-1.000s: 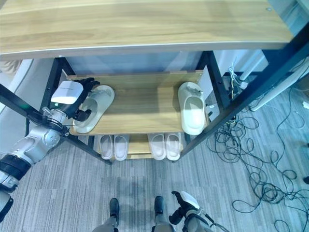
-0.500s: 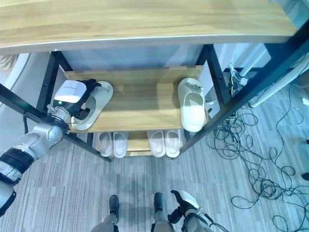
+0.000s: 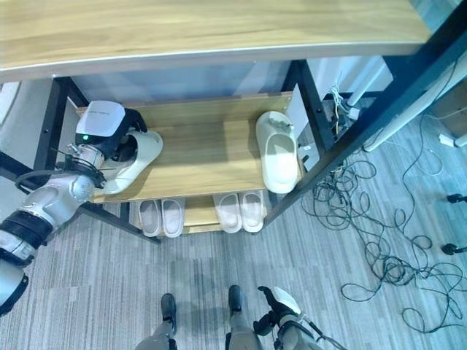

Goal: Arrange the slippers neatly on the shoe rack.

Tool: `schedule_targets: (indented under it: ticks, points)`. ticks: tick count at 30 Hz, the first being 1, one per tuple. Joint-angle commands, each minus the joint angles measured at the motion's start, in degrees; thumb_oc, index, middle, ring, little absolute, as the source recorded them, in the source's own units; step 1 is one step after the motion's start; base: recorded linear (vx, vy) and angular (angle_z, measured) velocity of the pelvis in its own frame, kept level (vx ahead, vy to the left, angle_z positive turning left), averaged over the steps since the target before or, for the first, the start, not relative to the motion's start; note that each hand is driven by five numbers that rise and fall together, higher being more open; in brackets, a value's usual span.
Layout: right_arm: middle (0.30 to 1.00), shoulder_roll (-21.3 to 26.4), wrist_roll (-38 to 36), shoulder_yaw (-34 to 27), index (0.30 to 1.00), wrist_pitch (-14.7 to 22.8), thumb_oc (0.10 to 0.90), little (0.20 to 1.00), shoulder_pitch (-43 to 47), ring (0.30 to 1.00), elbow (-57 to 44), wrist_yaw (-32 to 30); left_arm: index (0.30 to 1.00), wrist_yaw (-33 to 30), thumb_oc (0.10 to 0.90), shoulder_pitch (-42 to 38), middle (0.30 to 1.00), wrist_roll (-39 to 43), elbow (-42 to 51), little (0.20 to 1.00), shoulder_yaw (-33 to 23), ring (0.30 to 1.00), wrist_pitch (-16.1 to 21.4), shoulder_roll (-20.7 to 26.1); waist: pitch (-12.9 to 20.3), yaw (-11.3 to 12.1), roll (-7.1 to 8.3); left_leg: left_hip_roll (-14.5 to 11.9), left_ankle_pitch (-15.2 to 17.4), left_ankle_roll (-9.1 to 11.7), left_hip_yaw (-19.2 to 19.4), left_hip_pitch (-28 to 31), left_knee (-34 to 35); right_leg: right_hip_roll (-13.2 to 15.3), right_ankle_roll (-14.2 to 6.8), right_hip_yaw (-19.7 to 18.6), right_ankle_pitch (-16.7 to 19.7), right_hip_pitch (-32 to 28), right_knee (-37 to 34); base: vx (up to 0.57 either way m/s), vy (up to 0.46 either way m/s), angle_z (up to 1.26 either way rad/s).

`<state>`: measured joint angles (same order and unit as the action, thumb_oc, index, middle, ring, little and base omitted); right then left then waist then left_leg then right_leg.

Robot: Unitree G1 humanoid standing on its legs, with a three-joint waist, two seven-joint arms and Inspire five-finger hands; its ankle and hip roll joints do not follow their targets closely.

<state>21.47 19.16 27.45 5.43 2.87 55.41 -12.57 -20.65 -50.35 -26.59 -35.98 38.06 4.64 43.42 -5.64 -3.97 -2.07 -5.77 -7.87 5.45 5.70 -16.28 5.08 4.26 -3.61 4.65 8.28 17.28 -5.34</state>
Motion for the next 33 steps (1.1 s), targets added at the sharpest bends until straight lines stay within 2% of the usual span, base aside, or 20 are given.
schedule_targets:
  ticks: [1,8,12,18,25,33]
  points:
    - [0.900,1.5,-1.0,-0.8,0.900,0.4,0.800,0.900,-1.7,0.900,-3.0,-1.4,0.300,-2.2,0.400,-5.6,0.300,1.2,1.0,0.300,-4.7,0.300,1.2,-1.2,0.7,-1.0,-0.37,3.5,2.7,-1.0,-1.3,-2.2,-0.1,0.7,-2.7,1.0,-4.3,1.0,0.3,0.00,0.000,0.00]
    - [0.900,1.5,-0.9,-1.5,0.900,0.0,0.800,0.900,-2.1,0.900,-2.8,-1.8,0.300,-2.9,0.400,-2.6,0.300,2.4,8.1,0.300,-6.8,0.300,2.3,-6.1,0.3,-1.0,-0.97,3.5,2.8,-0.9,-0.9,-1.5,-0.1,0.5,-2.5,0.8,-4.5,0.5,0.3,0.00,0.000,0.00]
    - [0.900,1.9,-0.8,-2.1,0.900,-0.2,0.800,0.900,-2.0,0.900,-3.6,-2.3,0.300,-4.3,0.400,-1.4,0.300,3.0,12.9,0.300,-8.1,0.300,2.9,-9.8,-0.4,-1.4,-2.03,3.5,3.0,-1.1,-0.1,-0.9,-0.1,0.7,-2.7,0.2,-4.4,0.3,0.3,-0.02,0.012,-0.04]
    - [0.900,3.4,-0.4,-2.9,0.900,-0.2,0.800,0.900,-2.7,0.900,-5.5,-2.8,0.300,-6.6,0.400,-1.1,0.300,4.2,15.1,0.300,-9.5,0.300,2.9,-12.5,-1.4,-2.4,-3.92,3.7,3.5,-1.6,2.2,0.0,-0.1,0.8,-3.3,-2.1,-3.9,0.7,0.3,-0.01,0.043,-0.19]
    - [0.900,5.3,-0.2,-3.8,0.900,0.3,0.800,0.900,-4.0,0.900,-6.7,-3.0,0.300,-7.9,0.400,-3.2,0.300,3.9,13.3,0.300,-9.2,0.300,2.0,-11.4,-2.0,-4.1,-5.02,3.4,4.3,-1.7,5.4,1.0,-0.1,0.7,-4.2,-4.6,-3.1,1.2,0.3,0.02,0.043,-0.31]
    - [0.900,6.9,0.0,-3.9,0.900,0.7,0.800,0.900,-4.7,0.900,-6.6,-2.5,0.300,-9.1,0.400,-7.5,0.300,3.4,7.4,0.300,-8.1,0.300,0.5,-6.9,-2.1,-5.5,-5.62,2.9,5.0,-1.6,8.1,2.3,-0.1,0.3,-4.6,-6.6,-2.6,1.8,0.3,0.03,0.011,-0.20]
